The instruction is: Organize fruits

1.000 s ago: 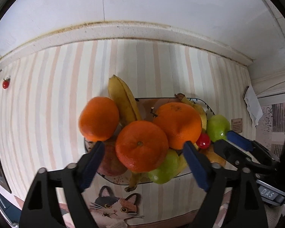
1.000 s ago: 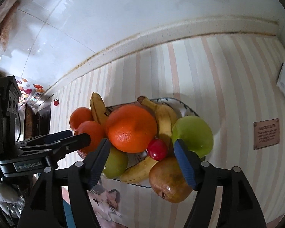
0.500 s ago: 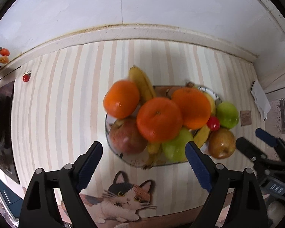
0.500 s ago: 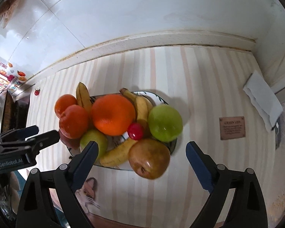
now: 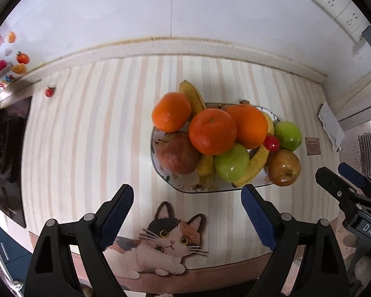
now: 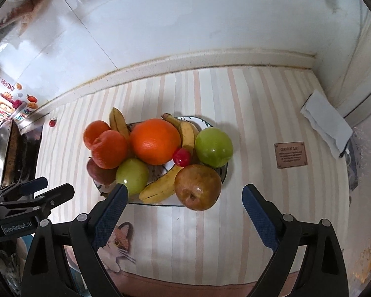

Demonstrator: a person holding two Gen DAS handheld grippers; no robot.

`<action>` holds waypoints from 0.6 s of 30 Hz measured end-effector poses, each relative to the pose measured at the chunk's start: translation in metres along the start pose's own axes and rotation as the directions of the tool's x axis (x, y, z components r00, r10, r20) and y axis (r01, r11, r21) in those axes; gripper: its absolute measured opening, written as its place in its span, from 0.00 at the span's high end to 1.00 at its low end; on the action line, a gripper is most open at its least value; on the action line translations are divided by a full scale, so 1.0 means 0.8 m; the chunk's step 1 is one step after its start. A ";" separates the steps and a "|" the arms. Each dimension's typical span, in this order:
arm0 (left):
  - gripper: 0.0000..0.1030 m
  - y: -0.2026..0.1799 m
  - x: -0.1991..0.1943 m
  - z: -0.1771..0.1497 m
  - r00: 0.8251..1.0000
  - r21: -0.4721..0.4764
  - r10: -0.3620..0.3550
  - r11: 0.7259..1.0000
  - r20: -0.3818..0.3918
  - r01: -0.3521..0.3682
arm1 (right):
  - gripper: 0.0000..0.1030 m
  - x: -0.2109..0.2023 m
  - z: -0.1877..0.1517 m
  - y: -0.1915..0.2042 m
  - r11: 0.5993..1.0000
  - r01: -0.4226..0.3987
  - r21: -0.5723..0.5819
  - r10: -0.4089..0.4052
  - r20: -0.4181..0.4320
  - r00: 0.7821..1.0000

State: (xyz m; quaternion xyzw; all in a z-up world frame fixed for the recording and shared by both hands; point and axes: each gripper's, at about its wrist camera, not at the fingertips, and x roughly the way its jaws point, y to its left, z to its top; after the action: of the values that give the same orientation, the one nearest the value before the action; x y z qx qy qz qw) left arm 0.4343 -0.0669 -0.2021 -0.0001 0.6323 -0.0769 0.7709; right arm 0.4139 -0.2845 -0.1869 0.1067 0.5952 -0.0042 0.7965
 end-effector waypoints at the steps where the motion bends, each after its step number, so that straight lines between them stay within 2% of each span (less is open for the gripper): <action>1: 0.14 0.000 -0.011 -0.006 1.000 0.005 0.003 1.000 0.023 -0.003 | 0.07 -0.009 -0.004 0.003 1.000 0.003 -0.002 -0.003 0.014 1.000; 7: 0.14 0.001 -0.066 -0.038 0.991 0.025 0.005 1.000 0.134 -0.009 | 0.07 -0.072 -0.042 0.028 1.000 0.027 -0.010 -0.026 0.108 0.994; 13: 0.14 -0.001 -0.128 -0.091 0.966 0.061 0.012 0.998 0.257 -0.029 | 0.04 -0.144 -0.093 0.057 0.999 0.044 -0.002 -0.042 0.223 0.974; 18: 0.14 0.000 -0.163 -0.134 0.950 0.072 0.012 0.997 0.313 -0.037 | 0.04 -0.201 -0.135 0.078 0.999 0.049 -0.006 -0.045 0.302 0.952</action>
State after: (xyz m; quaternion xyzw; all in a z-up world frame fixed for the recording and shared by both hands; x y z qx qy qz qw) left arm 0.3051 -0.0408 -0.0962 0.0253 0.4990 -0.0907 0.8614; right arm 0.2728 -0.2238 -0.0535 0.0851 0.4692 -0.0354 0.8783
